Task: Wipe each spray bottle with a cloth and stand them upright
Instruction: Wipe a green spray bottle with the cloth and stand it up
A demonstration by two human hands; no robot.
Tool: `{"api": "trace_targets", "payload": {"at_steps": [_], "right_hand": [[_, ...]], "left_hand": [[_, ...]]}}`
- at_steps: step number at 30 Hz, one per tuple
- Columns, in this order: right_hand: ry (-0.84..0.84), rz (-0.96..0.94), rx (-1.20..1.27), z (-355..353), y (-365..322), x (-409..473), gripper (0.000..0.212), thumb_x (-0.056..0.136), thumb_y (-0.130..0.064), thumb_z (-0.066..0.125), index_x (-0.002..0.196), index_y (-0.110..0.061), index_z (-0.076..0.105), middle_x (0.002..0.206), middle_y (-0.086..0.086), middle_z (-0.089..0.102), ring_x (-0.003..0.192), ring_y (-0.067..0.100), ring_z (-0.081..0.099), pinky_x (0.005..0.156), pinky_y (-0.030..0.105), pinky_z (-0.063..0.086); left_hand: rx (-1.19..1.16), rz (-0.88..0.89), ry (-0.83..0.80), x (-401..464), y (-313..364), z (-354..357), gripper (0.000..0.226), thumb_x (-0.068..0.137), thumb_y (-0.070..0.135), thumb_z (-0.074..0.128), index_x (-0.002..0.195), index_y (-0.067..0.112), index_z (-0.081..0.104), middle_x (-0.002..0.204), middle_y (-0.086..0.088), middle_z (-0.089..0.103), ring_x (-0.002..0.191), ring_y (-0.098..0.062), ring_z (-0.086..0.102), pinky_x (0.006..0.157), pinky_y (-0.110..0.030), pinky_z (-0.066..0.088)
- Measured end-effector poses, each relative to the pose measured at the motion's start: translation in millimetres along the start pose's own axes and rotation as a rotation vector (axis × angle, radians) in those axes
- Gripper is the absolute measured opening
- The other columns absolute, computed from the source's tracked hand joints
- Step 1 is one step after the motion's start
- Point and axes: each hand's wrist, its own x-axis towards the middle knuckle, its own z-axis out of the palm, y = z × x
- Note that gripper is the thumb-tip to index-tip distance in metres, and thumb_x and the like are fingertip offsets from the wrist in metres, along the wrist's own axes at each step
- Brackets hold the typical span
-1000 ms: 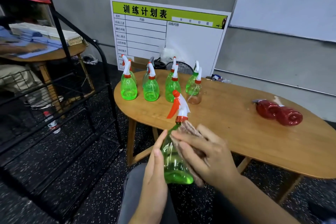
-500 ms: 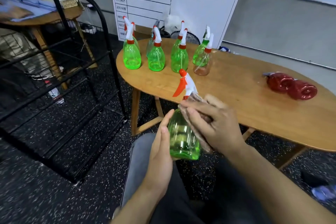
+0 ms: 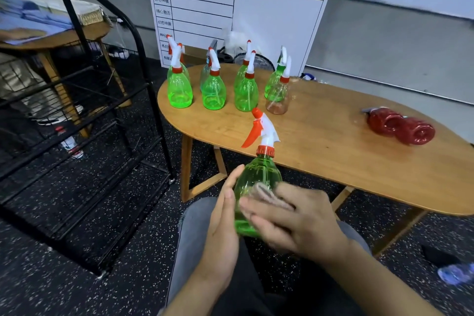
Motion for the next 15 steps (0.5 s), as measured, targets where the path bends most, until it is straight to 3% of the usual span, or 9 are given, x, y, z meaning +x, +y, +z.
{"api": "trace_targets", "payload": {"at_steps": [2,4,7,10,13,15], "right_hand": [[0.084,0.200,0.045,-1.0,11.1,11.6,0.027,0.107,-0.043,0.052,0.129,-0.039,0.067,0.081,-0.005,0.054,0.060,0.006,0.045,0.051,0.015,0.037],[0.146,0.399,0.126,-1.8,21.2,20.1,0.028,0.106,-0.044,0.052,0.126,-0.036,0.070,0.080,-0.008,0.053,0.063,0.004,0.046,0.055,0.011,0.034],[0.168,0.480,0.216,0.2,24.8,24.9,0.027,0.101,-0.033,0.059,0.119,-0.025,0.077,0.082,-0.025,0.056,0.067,0.001,0.049,0.061,0.008,0.032],[0.193,0.521,0.334,-2.5,22.8,25.9,0.027,0.100,-0.032,0.062,0.121,-0.024,0.076,0.090,-0.021,0.064,0.075,0.007,0.059,0.065,0.017,0.041],[0.225,0.597,0.417,-5.9,25.1,30.0,0.026,0.099,-0.033,0.063,0.120,-0.026,0.077,0.096,-0.006,0.070,0.084,0.018,0.065,0.072,0.035,0.052],[0.206,0.598,0.426,-7.0,26.0,32.0,0.026,0.100,-0.033,0.062,0.120,-0.026,0.077,0.096,-0.003,0.069,0.085,0.019,0.064,0.073,0.036,0.051]], "left_hand": [[0.020,0.012,-0.015,-0.8,0.6,-1.3,0.046,0.109,0.052,0.034,0.149,0.037,0.052,0.142,0.000,0.068,0.134,-0.024,0.063,0.116,-0.060,0.044],[0.062,0.030,-0.038,-4.3,2.2,-1.7,0.057,0.101,0.064,0.042,0.151,0.038,0.050,0.148,0.003,0.064,0.138,-0.022,0.059,0.117,-0.059,0.043],[0.110,0.060,-0.078,-7.1,1.0,-3.4,0.078,0.085,0.078,0.065,0.153,0.044,0.045,0.151,0.002,0.061,0.140,-0.024,0.058,0.113,-0.054,0.047],[0.071,0.055,-0.122,-6.4,1.0,-3.5,0.082,0.083,0.062,0.079,0.154,0.042,0.042,0.146,0.002,0.064,0.134,-0.024,0.063,0.104,-0.044,0.056],[0.017,0.023,-0.147,-6.5,3.4,-2.2,0.061,0.096,0.043,0.064,0.153,0.041,0.043,0.143,0.004,0.067,0.134,-0.020,0.063,0.105,-0.039,0.054],[0.011,0.007,-0.164,-7.0,2.5,-2.6,0.059,0.096,0.040,0.056,0.154,0.037,0.044,0.141,0.002,0.069,0.132,-0.021,0.064,0.108,-0.042,0.050]]}}
